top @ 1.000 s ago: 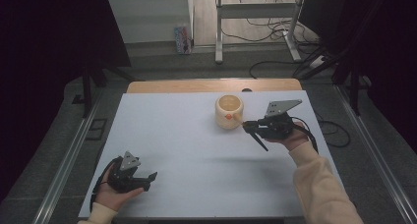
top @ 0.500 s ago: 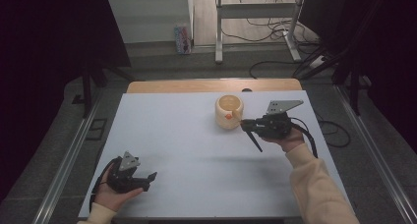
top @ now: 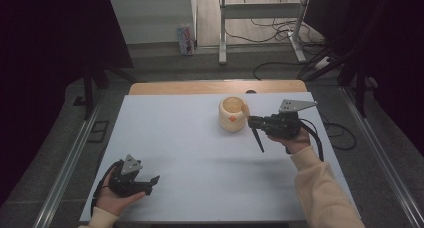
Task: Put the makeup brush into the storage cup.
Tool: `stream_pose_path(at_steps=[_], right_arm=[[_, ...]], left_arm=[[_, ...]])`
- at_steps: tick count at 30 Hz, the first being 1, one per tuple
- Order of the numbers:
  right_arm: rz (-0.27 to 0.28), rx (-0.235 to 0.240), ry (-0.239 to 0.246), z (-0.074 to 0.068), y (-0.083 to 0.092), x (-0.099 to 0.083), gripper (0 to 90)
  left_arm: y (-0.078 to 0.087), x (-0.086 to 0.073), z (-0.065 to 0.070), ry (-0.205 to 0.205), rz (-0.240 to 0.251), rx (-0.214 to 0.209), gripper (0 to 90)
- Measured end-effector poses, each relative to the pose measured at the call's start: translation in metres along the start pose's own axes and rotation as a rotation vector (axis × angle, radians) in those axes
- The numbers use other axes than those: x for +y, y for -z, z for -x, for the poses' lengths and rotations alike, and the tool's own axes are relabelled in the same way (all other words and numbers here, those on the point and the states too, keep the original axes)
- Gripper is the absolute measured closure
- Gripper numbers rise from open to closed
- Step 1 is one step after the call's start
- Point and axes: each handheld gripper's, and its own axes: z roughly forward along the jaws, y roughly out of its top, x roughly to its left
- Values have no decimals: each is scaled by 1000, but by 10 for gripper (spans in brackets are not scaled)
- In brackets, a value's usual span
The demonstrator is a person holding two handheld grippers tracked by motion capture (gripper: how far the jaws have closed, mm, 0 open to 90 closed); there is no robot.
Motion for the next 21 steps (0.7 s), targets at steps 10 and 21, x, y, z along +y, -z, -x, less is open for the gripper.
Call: stream_pose_path(at_steps=[10, 21], right_arm=[[79, 4, -72, 4, 5, 1, 784], [179, -19, -148, 9, 12, 0, 784]], left_arm=[[0, -1, -2, 3, -2, 4, 161], [0, -1, -2, 3, -2, 4, 161]])
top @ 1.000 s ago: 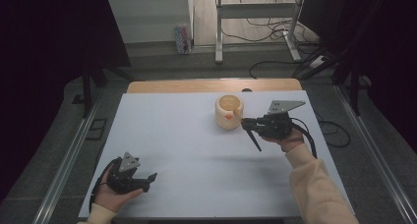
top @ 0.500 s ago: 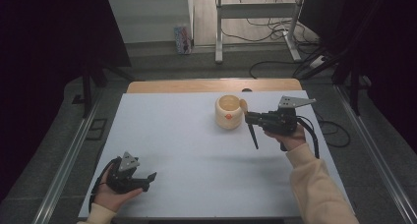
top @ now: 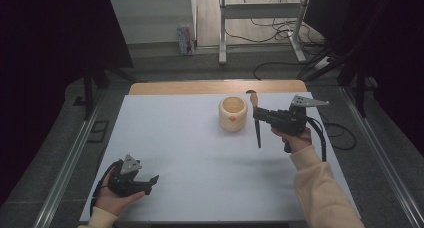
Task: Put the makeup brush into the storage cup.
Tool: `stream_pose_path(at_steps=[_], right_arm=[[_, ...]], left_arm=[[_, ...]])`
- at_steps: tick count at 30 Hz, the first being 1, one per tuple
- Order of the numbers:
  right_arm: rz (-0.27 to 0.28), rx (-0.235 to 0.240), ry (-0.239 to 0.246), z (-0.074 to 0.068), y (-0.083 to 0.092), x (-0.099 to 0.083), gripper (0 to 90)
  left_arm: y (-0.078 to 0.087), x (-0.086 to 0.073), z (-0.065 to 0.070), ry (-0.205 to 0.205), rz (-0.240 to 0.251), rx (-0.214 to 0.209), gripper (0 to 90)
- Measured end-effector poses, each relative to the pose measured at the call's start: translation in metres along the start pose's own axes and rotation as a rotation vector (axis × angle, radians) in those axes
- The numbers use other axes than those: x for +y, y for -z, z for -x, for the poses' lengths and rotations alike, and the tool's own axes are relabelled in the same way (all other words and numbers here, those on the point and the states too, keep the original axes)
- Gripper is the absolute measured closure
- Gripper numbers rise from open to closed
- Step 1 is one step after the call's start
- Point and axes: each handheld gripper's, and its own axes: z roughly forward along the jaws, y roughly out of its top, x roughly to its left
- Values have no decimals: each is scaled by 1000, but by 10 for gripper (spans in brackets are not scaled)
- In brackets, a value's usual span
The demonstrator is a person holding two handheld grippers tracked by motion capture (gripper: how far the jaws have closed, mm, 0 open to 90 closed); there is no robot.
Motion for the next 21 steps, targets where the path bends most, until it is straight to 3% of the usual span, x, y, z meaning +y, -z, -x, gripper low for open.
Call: stream_pose_path(at_steps=[21], right_arm=[[73, -41, -64, 6, 6, -1, 784]], left_arm=[[0, 0, 0, -1, -3, 0, 161]])
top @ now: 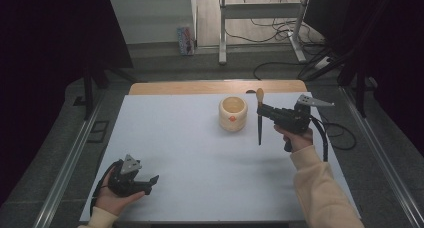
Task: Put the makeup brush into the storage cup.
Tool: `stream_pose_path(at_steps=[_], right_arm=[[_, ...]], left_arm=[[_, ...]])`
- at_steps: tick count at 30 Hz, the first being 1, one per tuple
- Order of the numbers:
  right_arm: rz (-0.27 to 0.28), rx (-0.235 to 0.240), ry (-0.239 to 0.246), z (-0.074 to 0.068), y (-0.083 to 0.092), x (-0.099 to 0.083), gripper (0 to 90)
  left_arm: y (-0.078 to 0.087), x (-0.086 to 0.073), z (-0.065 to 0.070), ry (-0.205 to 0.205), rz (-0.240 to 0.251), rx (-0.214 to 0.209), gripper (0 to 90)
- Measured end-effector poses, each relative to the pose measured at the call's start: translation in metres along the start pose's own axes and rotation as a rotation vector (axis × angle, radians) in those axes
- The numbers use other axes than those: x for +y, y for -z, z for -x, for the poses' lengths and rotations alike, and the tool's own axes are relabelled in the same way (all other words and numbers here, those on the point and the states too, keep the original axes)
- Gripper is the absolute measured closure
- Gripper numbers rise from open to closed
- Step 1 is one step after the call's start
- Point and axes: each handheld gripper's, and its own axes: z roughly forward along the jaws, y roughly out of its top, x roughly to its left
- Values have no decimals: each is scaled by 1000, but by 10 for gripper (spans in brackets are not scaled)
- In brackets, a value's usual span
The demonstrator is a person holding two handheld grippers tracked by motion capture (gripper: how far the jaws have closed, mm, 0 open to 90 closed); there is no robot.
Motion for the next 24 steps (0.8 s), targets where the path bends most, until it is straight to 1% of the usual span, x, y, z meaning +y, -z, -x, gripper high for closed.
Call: stream_pose_path(at_steps=[2, 3, 5, 10, 18, 24], right_arm=[[11, -4, -8, 1, 0, -1, 784], [18, -6, -20, 1, 0, -1, 784], [28, -19, -28, 2, 0, -1, 784], [51, -30, -31, 1, -1, 0, 784], [84, -43, -57, 0, -3, 1, 785], [88, -51, -48, -2, -5, 2, 784]], left_arm=[[0, 0, 0, 1, 1, 0, 161], [0, 0, 0, 1, 2, 0, 161], [0, 0, 0, 1, 1, 0, 161], [0, 0, 0, 0, 0, 0, 161], [0, 0, 0, 2, 2, 1, 161], [0, 1, 0, 3, 3, 3, 161]])
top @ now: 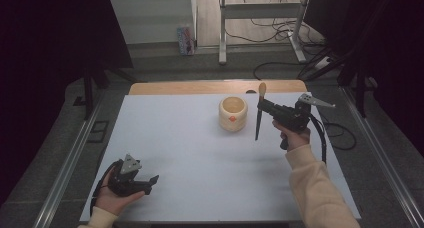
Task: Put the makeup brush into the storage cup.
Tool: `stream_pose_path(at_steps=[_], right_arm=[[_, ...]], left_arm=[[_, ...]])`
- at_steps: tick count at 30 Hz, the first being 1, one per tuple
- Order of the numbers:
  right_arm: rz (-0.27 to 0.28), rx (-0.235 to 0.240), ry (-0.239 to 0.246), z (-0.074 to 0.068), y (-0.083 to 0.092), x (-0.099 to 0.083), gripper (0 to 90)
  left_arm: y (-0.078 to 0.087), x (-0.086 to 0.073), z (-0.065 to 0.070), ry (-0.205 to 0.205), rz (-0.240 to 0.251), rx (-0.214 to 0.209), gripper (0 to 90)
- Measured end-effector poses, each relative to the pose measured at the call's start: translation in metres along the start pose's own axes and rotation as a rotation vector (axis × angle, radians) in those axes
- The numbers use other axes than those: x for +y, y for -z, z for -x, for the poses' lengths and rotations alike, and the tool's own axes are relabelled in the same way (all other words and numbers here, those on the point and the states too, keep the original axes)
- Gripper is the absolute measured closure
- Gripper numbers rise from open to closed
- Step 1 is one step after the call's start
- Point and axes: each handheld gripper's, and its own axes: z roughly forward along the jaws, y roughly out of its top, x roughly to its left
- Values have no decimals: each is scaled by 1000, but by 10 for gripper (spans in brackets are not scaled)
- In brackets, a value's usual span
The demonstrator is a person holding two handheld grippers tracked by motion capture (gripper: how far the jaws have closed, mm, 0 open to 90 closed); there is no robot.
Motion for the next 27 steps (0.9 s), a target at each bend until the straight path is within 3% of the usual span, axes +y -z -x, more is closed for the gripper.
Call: stream_pose_path(at_steps=[27], right_arm=[[41, -16, 38, -8, -9, 33, 785]], left_arm=[[1, 0, -1, 2, 3, 5, 160]])
